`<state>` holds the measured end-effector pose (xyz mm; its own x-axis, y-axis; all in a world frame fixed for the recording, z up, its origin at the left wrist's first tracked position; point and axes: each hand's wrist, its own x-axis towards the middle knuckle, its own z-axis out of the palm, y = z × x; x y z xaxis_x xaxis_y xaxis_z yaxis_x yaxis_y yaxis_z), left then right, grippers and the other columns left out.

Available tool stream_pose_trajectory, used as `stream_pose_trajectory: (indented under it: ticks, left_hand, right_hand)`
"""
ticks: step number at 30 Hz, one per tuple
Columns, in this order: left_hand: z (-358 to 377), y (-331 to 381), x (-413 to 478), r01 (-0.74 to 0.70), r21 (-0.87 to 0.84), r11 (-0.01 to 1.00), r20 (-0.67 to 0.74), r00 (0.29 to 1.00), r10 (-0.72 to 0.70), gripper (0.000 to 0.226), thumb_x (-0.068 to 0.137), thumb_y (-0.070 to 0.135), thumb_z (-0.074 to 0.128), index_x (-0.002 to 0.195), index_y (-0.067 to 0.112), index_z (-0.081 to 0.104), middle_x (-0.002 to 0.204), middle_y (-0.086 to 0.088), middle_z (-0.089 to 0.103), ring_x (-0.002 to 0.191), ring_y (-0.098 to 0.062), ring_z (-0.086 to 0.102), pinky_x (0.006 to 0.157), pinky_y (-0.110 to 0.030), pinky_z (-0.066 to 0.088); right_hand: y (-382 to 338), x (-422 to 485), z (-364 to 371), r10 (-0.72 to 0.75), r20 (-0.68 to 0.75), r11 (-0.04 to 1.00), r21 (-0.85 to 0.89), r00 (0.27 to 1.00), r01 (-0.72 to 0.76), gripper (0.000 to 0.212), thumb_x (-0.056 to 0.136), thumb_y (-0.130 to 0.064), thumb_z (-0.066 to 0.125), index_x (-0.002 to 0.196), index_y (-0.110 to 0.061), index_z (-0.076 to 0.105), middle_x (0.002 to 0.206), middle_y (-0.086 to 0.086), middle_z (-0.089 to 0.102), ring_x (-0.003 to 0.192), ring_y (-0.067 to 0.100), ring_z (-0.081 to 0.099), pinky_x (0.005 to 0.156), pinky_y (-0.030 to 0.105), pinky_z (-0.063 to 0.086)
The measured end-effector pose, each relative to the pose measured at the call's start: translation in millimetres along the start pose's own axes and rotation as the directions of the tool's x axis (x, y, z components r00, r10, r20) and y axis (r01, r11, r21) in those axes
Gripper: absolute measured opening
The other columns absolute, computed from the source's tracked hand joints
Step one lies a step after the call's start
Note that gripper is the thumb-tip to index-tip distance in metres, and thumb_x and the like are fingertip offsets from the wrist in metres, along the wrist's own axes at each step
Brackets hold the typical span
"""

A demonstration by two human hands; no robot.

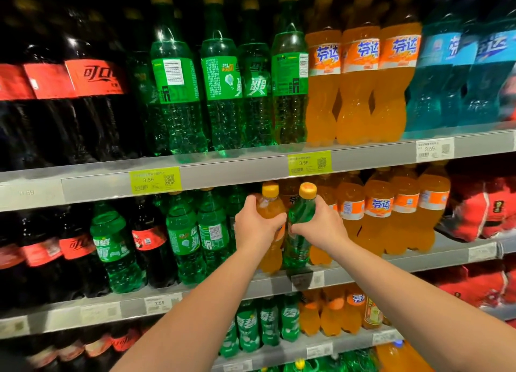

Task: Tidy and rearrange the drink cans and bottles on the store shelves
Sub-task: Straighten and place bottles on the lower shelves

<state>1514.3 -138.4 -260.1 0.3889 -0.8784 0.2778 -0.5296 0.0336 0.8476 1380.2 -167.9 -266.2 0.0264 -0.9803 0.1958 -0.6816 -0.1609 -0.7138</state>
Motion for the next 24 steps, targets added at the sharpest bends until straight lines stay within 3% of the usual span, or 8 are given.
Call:
stream_pose_trajectory:
  ticks: [4,11,14,20,24]
  left_hand:
    - [-6,-13,-11,-0.062,-0.099,0.993,-0.046,0.997,0.057,0.042,0.07,0.032,0.079,0.105,0.032,0.055,0.096,0.01,0.065,0.092,-0.015,0.062,0.085,-0.035,0.051]
    - [-24,-17,-21,-0.086,-0.169,0.982,-0.042,0.996,0.08,0.052,0.07,0.032,0.08,0.117,0.033,0.056,0.104,0.01,0.067,0.098,-0.015,0.062,0.09,-0.043,0.051]
    - [-32,-18,-25,-0.105,-0.161,0.981,-0.043,0.994,0.1,0.047,0.07,0.031,0.08,0.11,0.04,0.056,0.102,0.011,0.066,0.097,-0.016,0.062,0.09,-0.045,0.051]
    - [-46,-22,-37,-0.13,-0.13,0.983,-0.033,0.991,0.127,0.044,0.069,0.033,0.08,0.093,0.057,0.051,0.094,0.015,0.068,0.091,-0.013,0.064,0.085,-0.044,0.053]
    - [-53,-25,-39,-0.109,-0.136,0.985,-0.026,0.994,0.106,0.044,0.069,0.034,0.08,0.093,0.055,0.051,0.097,0.014,0.067,0.093,-0.014,0.064,0.087,-0.043,0.053]
  right_hand:
    - [3,-2,0,0.0,-0.031,0.999,0.052,1.0,0.002,0.061,0.065,-0.03,0.081,0.115,-0.022,0.047,0.106,-0.001,0.061,0.101,0.024,0.059,0.078,0.036,0.052]
    - [2,-6,0,-0.035,-0.005,0.998,0.053,0.999,0.035,0.061,0.068,-0.027,0.08,0.119,-0.021,0.048,0.108,0.0,0.062,0.097,0.022,0.059,0.074,0.032,0.05]
    - [0,-6,2,-0.061,0.02,0.998,0.037,0.998,0.06,0.06,0.068,-0.026,0.08,0.12,-0.02,0.05,0.106,0.001,0.064,0.09,0.019,0.058,0.073,0.033,0.051]
    - [-15,4,10,-0.061,0.113,0.997,-0.046,0.992,0.067,0.078,0.063,-0.029,0.081,0.132,-0.016,0.047,0.121,0.006,0.062,0.11,0.029,0.058,0.081,0.038,0.053]
    - [-27,14,14,-0.024,0.169,0.993,-0.108,0.985,0.043,0.06,0.067,-0.032,0.081,0.116,-0.014,0.052,0.113,0.008,0.061,0.104,0.031,0.058,0.072,0.035,0.048]
